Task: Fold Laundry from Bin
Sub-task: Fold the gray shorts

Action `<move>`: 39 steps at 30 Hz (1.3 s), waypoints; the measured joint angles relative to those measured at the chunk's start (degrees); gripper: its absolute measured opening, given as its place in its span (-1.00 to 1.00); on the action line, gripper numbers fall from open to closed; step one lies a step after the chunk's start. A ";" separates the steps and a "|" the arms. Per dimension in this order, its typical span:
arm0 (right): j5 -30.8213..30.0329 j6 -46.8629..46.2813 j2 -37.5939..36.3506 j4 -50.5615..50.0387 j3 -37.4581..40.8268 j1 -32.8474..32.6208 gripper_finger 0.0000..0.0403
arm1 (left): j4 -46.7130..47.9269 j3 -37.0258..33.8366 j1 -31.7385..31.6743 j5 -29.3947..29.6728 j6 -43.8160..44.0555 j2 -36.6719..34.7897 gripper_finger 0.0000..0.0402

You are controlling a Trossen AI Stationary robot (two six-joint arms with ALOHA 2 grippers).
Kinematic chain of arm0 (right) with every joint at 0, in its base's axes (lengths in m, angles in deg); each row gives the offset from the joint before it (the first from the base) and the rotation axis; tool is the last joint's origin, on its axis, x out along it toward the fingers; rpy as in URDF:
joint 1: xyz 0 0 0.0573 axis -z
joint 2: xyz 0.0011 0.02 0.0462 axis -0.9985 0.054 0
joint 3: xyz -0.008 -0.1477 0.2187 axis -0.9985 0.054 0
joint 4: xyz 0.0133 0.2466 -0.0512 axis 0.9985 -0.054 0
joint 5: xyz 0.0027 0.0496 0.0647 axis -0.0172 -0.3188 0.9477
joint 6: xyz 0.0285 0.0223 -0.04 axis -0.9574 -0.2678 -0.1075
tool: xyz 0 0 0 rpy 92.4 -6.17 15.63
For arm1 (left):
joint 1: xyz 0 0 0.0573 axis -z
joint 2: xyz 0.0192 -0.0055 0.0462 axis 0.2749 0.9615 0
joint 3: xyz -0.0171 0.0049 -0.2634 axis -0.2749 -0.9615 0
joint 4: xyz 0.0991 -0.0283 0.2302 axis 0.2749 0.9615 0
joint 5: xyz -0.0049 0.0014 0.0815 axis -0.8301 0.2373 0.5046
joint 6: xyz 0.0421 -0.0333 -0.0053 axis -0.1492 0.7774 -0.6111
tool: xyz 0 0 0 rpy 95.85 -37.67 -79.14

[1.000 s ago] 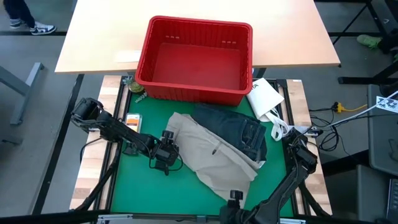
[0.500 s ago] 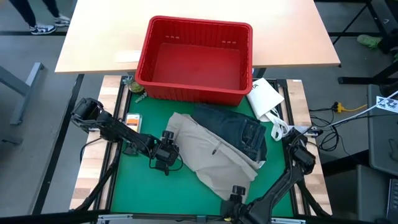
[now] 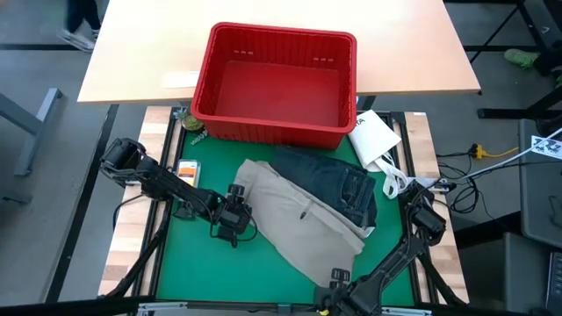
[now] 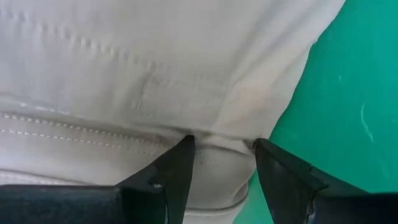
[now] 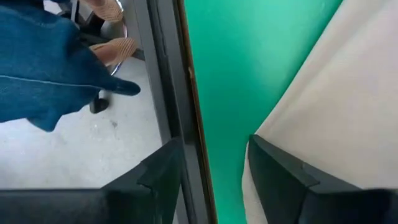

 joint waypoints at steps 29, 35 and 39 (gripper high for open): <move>-8.53 7.63 -0.41 -31.68 -19.04 0.32 -0.09 | 13.52 16.41 6.31 -0.78 -6.40 -1.40 -0.16; -25.78 14.70 -1.25 -40.28 -22.16 1.90 -0.09 | 10.70 20.09 2.97 4.97 -12.11 -1.44 -0.16; -31.57 21.14 -1.58 -41.19 -21.99 4.37 -0.09 | 5.08 20.20 -0.96 3.73 -14.84 -1.44 -0.16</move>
